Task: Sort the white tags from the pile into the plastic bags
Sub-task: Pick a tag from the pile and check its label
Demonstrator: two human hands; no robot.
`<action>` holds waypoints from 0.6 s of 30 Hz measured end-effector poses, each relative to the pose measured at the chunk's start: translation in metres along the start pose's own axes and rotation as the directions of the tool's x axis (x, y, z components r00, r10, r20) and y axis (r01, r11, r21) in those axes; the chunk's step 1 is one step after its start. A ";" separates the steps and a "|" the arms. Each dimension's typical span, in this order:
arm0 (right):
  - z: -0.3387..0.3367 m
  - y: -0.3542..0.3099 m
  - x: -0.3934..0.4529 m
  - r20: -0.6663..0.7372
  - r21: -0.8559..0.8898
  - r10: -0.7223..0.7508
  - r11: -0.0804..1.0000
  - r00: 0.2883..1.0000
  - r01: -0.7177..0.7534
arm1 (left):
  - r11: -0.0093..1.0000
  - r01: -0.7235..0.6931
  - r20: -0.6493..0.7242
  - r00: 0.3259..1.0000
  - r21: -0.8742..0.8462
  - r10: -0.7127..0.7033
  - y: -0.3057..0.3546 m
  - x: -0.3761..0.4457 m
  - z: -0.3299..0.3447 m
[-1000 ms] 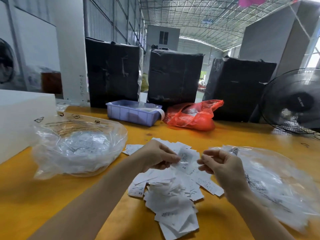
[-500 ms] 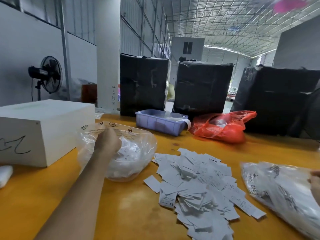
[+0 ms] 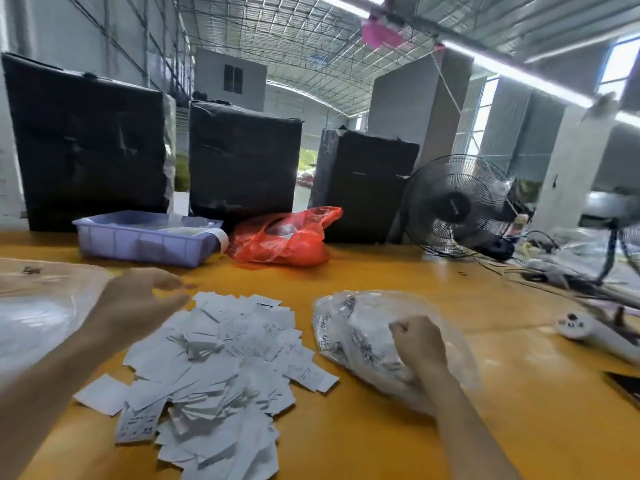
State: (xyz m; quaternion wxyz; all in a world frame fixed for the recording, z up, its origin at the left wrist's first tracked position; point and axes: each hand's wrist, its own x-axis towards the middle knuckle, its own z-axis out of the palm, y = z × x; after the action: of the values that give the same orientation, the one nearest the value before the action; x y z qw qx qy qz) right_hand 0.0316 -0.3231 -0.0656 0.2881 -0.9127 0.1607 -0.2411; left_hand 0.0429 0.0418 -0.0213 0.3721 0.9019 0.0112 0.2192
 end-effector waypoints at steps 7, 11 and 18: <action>-0.025 -0.040 -0.009 0.102 0.875 0.049 0.470 0.994 -0.113 | 0.956 -0.090 0.286 0.942 -0.281 0.172 0.041 -0.045 0.054; -0.015 -0.084 -0.043 0.435 0.861 -0.232 0.390 0.870 -0.326 | 0.799 0.169 0.464 0.873 -0.577 0.151 0.060 -0.053 0.049; 0.016 -0.110 -0.078 0.592 0.756 -0.331 0.543 0.734 -0.365 | 0.638 0.302 0.419 0.907 -0.709 0.036 0.059 -0.054 0.048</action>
State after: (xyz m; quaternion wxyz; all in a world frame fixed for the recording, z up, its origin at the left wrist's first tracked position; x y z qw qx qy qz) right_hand -0.0078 -0.1959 -0.0375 0.7276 -0.6779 -0.0822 0.0660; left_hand 0.0051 -0.0432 -0.0323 0.7248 0.6831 -0.0890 -0.0119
